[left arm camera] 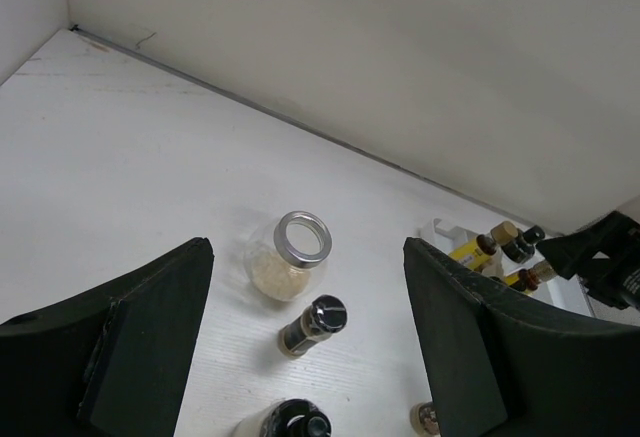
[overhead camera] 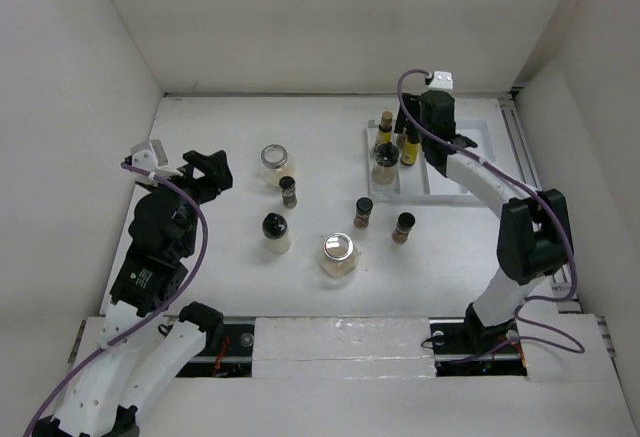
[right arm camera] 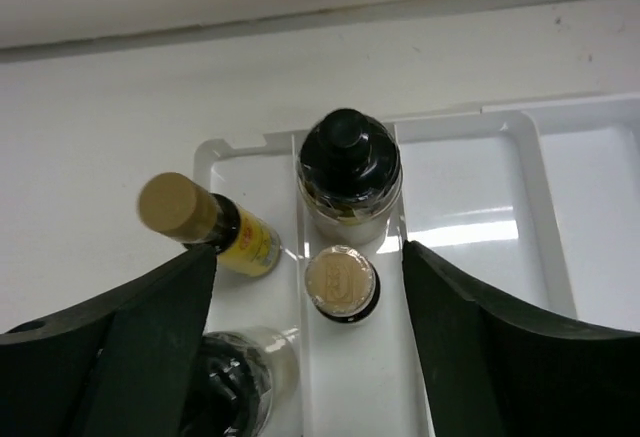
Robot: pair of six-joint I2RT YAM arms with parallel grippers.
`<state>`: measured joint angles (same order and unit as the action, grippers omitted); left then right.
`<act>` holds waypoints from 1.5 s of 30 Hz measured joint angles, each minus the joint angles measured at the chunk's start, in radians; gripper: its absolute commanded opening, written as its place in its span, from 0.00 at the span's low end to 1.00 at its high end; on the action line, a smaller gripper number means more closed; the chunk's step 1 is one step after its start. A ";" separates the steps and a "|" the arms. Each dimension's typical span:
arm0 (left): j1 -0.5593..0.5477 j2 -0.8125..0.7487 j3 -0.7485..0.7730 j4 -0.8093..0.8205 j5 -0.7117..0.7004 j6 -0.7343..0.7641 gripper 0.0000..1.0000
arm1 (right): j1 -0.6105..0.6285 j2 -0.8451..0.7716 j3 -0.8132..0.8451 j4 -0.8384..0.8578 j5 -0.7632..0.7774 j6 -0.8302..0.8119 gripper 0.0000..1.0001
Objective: Organize the condiment bottles
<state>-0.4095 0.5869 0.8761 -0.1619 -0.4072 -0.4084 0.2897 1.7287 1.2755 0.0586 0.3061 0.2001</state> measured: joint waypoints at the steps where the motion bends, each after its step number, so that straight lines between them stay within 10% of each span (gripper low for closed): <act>1: 0.000 0.000 0.000 0.000 0.001 0.000 0.71 | 0.007 -0.021 0.001 -0.004 0.012 -0.004 0.72; 3: 0.000 0.000 0.000 0.000 0.006 0.000 0.69 | 0.032 -0.074 0.001 -0.008 0.016 -0.016 0.47; 4: 0.000 0.000 0.000 0.000 0.008 0.000 0.67 | 0.053 -0.103 0.001 -0.004 0.013 -0.022 0.15; 6: 0.000 0.000 0.000 0.000 0.012 0.001 0.65 | 0.109 -0.154 0.005 0.008 -0.023 -0.026 0.08; 10: 0.000 0.000 0.000 0.000 0.015 0.001 0.65 | 0.279 -0.158 0.039 0.042 -0.150 -0.034 0.39; 11: 0.000 0.000 0.000 0.000 0.015 0.002 0.65 | 0.310 -0.150 0.042 0.043 -0.182 -0.038 0.60; 15: 0.000 -0.001 0.000 0.000 0.014 0.002 0.65 | 0.489 -0.099 0.025 0.026 -0.287 -0.069 0.84; 33: 0.000 0.019 -0.001 0.000 0.032 0.003 0.65 | 0.533 0.280 0.213 0.011 -0.297 -0.092 0.85; 45: 0.000 0.019 -0.001 0.000 0.042 0.003 0.65 | 0.550 0.354 0.246 -0.030 -0.265 -0.085 0.68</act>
<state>-0.4095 0.6056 0.8753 -0.1616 -0.3653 -0.4053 0.8402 2.0823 1.5211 0.0288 0.0410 0.1150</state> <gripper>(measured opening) 0.654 0.729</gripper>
